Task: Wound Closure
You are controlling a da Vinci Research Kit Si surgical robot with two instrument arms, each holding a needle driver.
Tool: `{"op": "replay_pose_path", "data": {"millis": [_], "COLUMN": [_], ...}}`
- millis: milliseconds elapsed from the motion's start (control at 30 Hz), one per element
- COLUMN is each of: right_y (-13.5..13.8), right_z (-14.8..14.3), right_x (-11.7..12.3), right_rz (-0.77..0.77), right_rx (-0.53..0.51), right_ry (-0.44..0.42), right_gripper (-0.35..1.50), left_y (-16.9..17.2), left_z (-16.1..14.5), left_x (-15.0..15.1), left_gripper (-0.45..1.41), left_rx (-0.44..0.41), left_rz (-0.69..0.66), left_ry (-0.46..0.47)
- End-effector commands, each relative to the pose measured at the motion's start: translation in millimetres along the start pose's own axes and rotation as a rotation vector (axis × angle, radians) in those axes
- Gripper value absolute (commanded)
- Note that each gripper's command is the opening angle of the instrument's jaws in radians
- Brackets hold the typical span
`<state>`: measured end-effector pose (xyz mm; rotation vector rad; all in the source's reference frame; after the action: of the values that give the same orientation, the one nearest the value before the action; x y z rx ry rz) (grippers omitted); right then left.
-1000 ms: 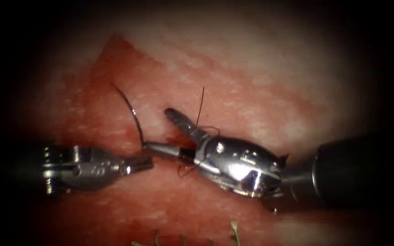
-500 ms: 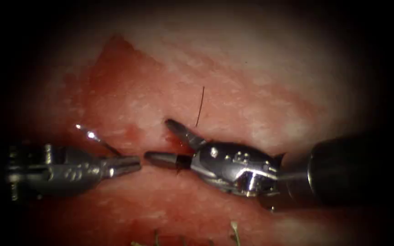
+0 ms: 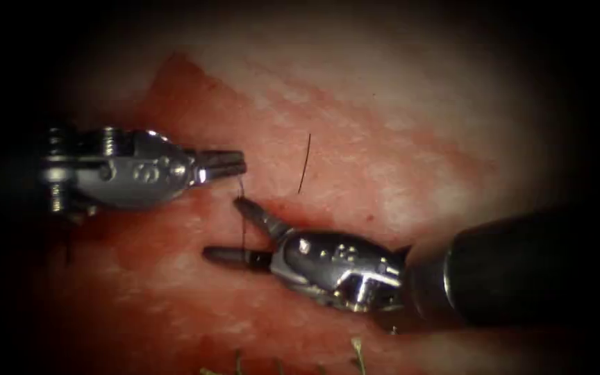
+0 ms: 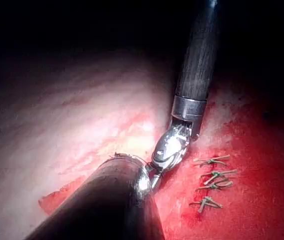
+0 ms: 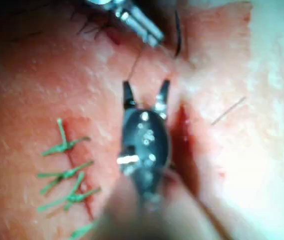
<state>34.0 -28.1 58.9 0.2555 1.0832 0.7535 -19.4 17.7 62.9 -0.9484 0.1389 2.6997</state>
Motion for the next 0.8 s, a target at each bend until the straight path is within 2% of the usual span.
{"op": "replay_pose_path", "data": {"millis": [33, 267, 467, 800], "right_y": [-0.8, -1.3, -1.5, -1.3], "right_z": [0.5, 0.6, 0.2, 0.2], "right_x": [-0.9, -0.7, -0.7, -0.5], "right_rz": [0.001, -0.004, -0.009, -0.013], "right_rx": [0.011, 0.066, 0.091, 0.117], "right_ry": [-0.005, 0.034, 0.057, 0.113], "right_gripper": [0.64, 0.63, 0.61, 0.59], "left_y": [0.8, 2.3, 3.4, 3.8], "left_z": [1.3, 6.9, 10.2, 10.5], "left_x": [0.0, -1.1, -4.3, -5.6], "left_gripper": [-0.45, -0.45, -0.45, -0.45], "left_rx": [-0.013, -0.067, -0.147, -0.18], "left_rz": [0.004, 0.033, 0.079, 0.092], "left_ry": [0.0, -0.044, -0.081, -0.081]}}
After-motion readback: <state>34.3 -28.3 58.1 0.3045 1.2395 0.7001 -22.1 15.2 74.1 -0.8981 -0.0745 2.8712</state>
